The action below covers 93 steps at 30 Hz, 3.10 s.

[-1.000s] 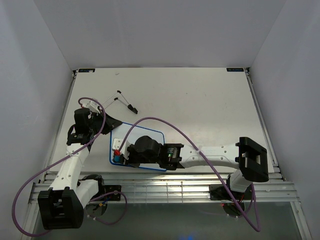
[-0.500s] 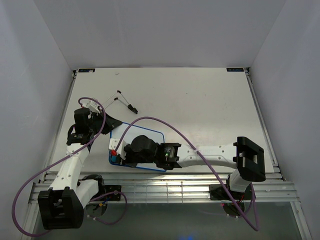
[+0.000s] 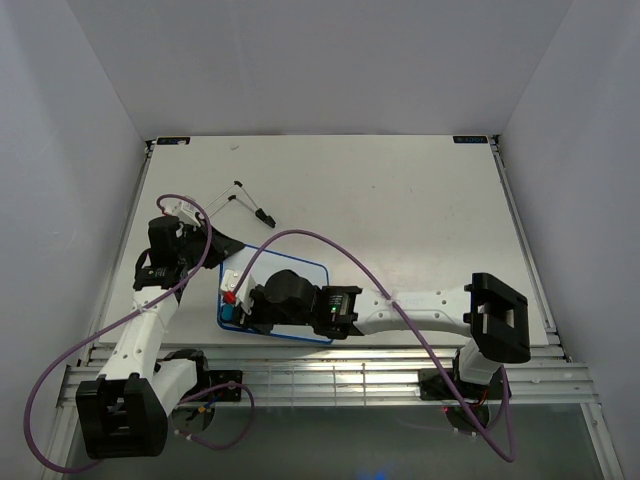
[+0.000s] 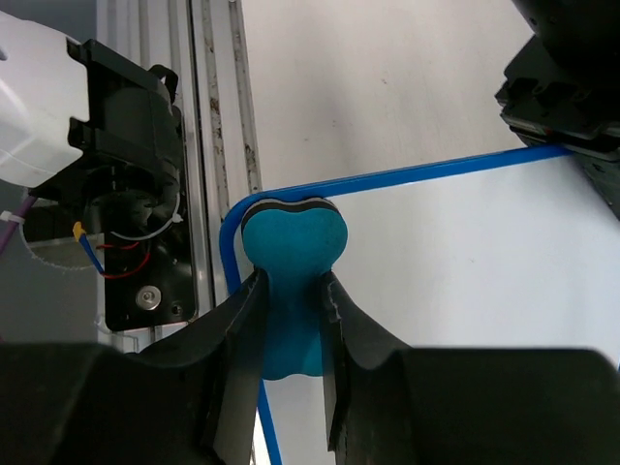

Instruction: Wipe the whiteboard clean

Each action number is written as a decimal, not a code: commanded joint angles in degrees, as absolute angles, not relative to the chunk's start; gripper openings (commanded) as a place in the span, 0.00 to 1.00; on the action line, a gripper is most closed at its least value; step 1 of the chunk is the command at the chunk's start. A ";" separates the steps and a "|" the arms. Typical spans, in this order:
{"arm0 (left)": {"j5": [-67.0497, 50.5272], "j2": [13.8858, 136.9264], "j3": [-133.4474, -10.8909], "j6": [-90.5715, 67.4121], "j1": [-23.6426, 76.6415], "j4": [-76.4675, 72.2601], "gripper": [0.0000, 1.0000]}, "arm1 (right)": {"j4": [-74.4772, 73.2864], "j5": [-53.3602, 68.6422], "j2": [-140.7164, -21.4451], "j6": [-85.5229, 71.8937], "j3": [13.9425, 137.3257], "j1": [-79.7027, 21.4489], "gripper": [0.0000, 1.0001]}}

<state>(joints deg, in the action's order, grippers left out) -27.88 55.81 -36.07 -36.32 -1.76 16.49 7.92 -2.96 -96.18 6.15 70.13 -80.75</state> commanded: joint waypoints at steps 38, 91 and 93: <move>-18.46 55.02 -35.86 -33.05 -0.88 20.21 0.00 | 5.01 3.51 -95.64 -11.25 47.11 -49.41 0.08; -38.14 56.77 -48.24 -36.12 -0.88 6.86 0.00 | -23.47 -8.79 -58.11 -5.98 46.05 -32.43 0.55; -40.07 58.09 -51.23 -36.04 -0.88 6.42 0.00 | -24.08 -8.26 -56.35 -6.06 45.88 -32.52 0.55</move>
<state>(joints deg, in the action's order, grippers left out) -37.47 57.76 -45.76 -35.22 -0.99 10.57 -23.24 -9.61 -58.92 -6.98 46.06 -32.64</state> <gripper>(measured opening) 0.190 0.551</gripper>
